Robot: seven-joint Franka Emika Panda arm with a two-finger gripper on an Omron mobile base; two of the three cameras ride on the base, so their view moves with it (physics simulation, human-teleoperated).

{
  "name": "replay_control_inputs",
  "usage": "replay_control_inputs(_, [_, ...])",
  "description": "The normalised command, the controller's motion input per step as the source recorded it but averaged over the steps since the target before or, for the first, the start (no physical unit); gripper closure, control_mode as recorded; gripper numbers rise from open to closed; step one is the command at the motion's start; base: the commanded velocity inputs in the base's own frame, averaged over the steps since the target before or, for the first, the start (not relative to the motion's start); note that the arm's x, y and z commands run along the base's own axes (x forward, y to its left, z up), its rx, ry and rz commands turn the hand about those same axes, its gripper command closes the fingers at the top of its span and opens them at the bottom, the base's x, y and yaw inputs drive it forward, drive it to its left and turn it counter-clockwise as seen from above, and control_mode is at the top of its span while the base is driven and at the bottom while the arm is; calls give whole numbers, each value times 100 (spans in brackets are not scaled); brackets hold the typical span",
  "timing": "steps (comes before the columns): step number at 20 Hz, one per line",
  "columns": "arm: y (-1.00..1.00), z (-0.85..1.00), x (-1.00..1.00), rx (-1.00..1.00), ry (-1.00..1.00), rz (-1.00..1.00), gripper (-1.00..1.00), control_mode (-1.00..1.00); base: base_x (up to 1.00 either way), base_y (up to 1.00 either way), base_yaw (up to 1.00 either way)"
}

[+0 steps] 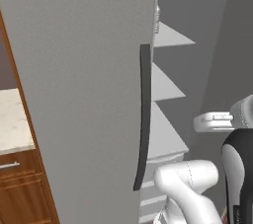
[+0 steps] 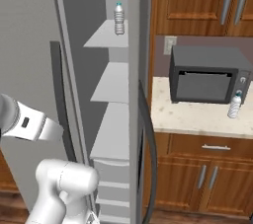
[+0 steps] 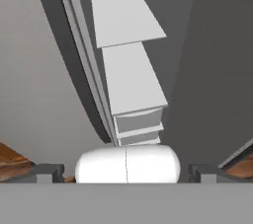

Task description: Take the bottled waters from the counter and place them in the freezer to freeze. Close the freezer door after placing the bottles.

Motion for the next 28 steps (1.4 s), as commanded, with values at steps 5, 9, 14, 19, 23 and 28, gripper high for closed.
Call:
replay_control_inputs(5, [0, 0, 0, 0, 0, 0, -100, 100, -62, 0, 0])
replay_control_inputs(9, [0, 0, 0, 0, 0, 0, -100, 100, -59, 0, 0])
replay_control_inputs(14, [0, 0, 0, 0, 0, 0, -100, 100, -62, -8, 0])
replay_control_inputs(19, [0, 0, 0, 0, 0, 0, -100, 100, -40, -33, 0])
replay_control_inputs(23, [0, 0, 0, 0, 0, 0, -100, 100, -15, -55, 0])
replay_control_inputs(28, [0, 0, 0, 0, 0, 0, -100, 100, -1, -76, 0])
